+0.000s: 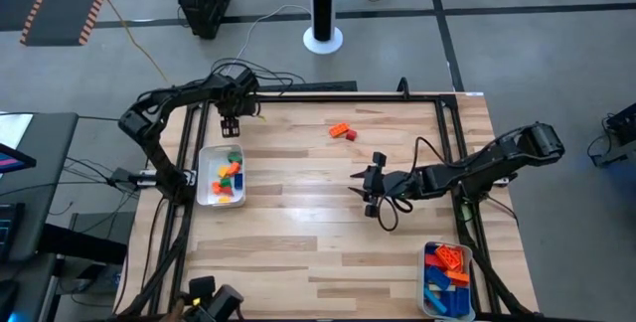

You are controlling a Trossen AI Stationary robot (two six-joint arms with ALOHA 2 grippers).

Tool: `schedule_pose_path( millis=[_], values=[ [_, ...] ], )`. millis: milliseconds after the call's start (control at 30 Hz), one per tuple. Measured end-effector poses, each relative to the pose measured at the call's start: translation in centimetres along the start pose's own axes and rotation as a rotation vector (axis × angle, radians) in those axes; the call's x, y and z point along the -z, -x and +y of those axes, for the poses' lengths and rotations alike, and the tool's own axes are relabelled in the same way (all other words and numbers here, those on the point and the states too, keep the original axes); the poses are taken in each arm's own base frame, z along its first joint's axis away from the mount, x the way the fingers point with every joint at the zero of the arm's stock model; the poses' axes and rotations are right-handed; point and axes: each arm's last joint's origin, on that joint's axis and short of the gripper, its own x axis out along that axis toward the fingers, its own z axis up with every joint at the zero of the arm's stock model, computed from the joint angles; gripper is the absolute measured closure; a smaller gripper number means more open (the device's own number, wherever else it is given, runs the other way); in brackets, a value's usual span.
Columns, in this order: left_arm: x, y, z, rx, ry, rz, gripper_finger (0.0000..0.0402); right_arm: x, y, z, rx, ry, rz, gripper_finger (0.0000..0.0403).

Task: Sort blocks by size
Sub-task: Put the brown large block into the gray bin

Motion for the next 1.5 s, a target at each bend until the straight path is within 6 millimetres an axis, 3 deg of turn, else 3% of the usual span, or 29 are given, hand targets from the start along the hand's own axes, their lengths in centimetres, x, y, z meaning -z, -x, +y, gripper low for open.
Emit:
schedule_pose_path(
  millis=[267, 433, 567, 867, 1000, 1100, 1300, 1500],
  values=[
    [-1.7, 0.9, -1.5, 0.068, 0.100, -0.110, 0.0194, 0.0, 0.0, 0.0, 0.000, 0.003, 0.000, 0.0216],
    [-3.0, 1.9, -2.7, -0.059, -0.005, -0.079, 0.0194, -0.2, 0.0, -0.1, 0.005, -0.004, -0.017, 0.0216],
    [-3.5, 2.0, -2.6, -0.102, -0.114, -0.103, 0.0194, -0.3, -0.1, -0.3, 0.012, -0.017, -0.027, 0.0216],
    [-2.9, 0.9, -0.6, -0.139, -0.300, -0.099, 0.0194, -0.3, -0.1, -0.3, 0.009, -0.018, -0.026, 0.0216],
    [-3.5, -1.3, -0.8, -0.120, -0.332, -0.008, 0.0194, -0.3, -0.1, -0.3, 0.009, -0.018, -0.022, 0.0216],
    [-4.3, -2.5, -0.6, -0.203, -0.349, 0.077, 0.0194, -0.2, -0.1, -0.3, 0.008, -0.014, -0.014, 0.0216],
    [-4.7, -2.5, 0.2, -0.237, -0.380, 0.059, 0.0194, -0.2, -0.1, -0.3, 0.008, -0.010, -0.011, 0.0216],
    [-3.7, -3.1, 0.8, -0.161, -0.366, 0.047, 0.0194, -0.1, -0.2, -0.5, 0.014, -0.010, -0.003, 0.0216]
  ],
)
